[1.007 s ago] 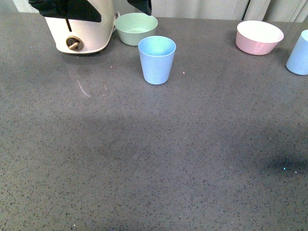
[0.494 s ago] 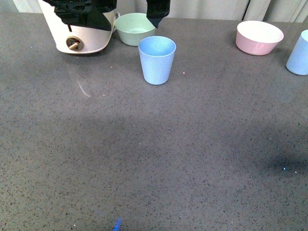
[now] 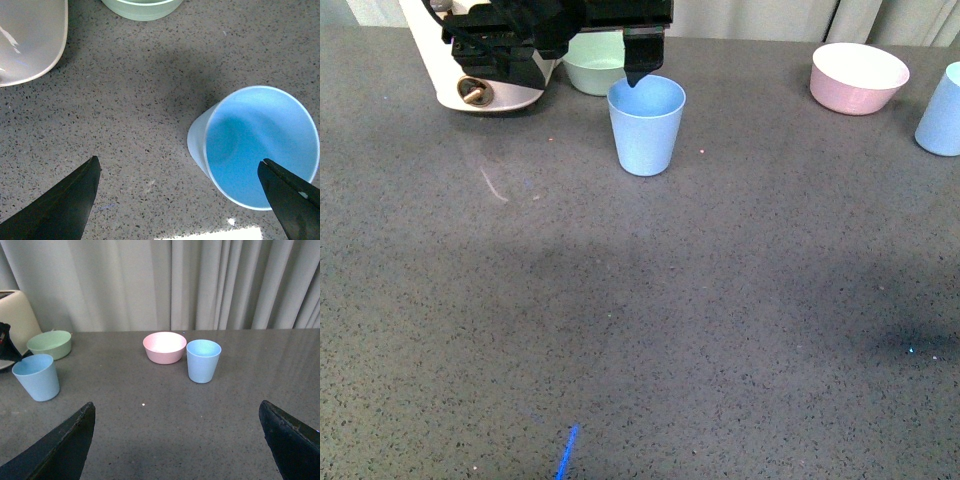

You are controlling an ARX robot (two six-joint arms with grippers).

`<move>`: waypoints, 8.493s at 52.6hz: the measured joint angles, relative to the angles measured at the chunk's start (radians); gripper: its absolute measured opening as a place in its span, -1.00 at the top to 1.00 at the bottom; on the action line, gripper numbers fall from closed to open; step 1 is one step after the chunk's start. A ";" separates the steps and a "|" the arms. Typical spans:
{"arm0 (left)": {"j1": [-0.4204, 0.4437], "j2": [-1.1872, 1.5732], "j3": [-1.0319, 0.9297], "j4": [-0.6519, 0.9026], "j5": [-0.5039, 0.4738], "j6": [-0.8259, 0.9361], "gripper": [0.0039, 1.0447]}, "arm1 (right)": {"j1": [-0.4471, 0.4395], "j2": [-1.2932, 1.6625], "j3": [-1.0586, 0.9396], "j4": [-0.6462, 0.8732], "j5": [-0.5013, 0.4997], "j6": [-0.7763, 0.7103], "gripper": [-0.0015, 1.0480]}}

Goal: Stack blue cups with both arms

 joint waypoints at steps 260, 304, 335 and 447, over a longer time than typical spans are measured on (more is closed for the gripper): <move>0.392 -1.346 -1.535 1.077 0.019 0.269 0.97 | 0.000 0.000 0.000 0.000 0.000 0.000 -0.83; 0.393 -1.835 -1.619 0.695 0.029 0.270 0.97 | 0.000 0.000 0.000 0.000 0.000 0.000 -0.83; 0.393 -2.135 -1.619 0.365 0.029 0.270 0.97 | 0.000 0.000 0.000 0.000 0.000 0.000 -0.83; 0.393 -2.173 -1.619 0.348 0.029 0.272 -0.84 | -0.131 2.114 1.426 -0.097 -0.194 -0.733 -0.83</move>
